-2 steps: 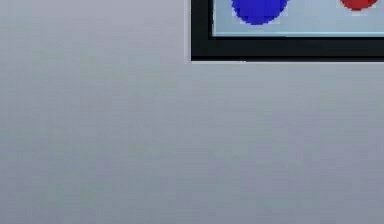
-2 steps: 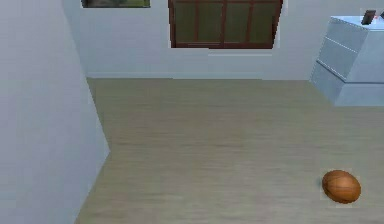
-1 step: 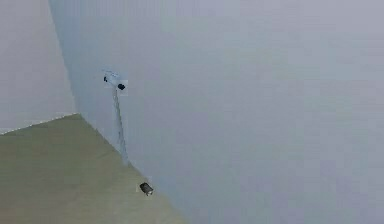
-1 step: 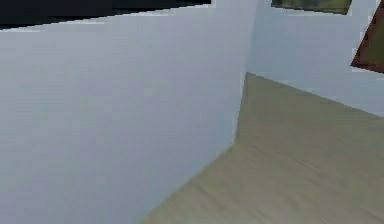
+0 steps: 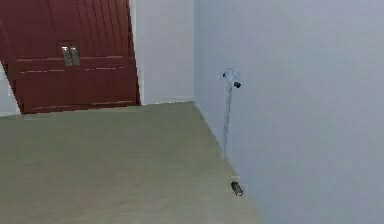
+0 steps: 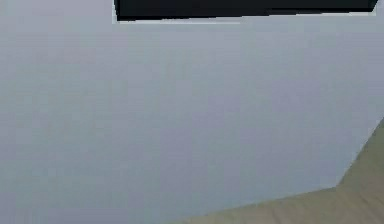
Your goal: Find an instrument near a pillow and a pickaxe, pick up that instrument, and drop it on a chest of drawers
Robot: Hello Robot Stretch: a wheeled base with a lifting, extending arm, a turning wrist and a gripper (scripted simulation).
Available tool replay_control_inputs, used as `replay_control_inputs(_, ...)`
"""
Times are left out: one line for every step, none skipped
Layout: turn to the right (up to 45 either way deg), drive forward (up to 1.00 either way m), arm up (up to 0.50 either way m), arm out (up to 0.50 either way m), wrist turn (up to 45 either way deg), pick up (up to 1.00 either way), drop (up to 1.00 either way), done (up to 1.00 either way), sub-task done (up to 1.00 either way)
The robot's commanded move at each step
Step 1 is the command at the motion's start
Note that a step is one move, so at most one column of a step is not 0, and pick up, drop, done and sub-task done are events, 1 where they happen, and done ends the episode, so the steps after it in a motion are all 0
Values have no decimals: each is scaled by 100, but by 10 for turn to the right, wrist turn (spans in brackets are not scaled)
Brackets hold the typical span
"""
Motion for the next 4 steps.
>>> replay_control_inputs(0, 100, 0, 0, 0, 0, 0, 0, 0)
replay_control_inputs(-120, 0, 0, 0, 0, 0, 0, 0, 0)
replay_control_inputs(0, 20, 0, 0, 0, 0, 0, 0, 0)
replay_control_inputs(-450, 0, 0, 0, 0, 0, 0, 0, 0)
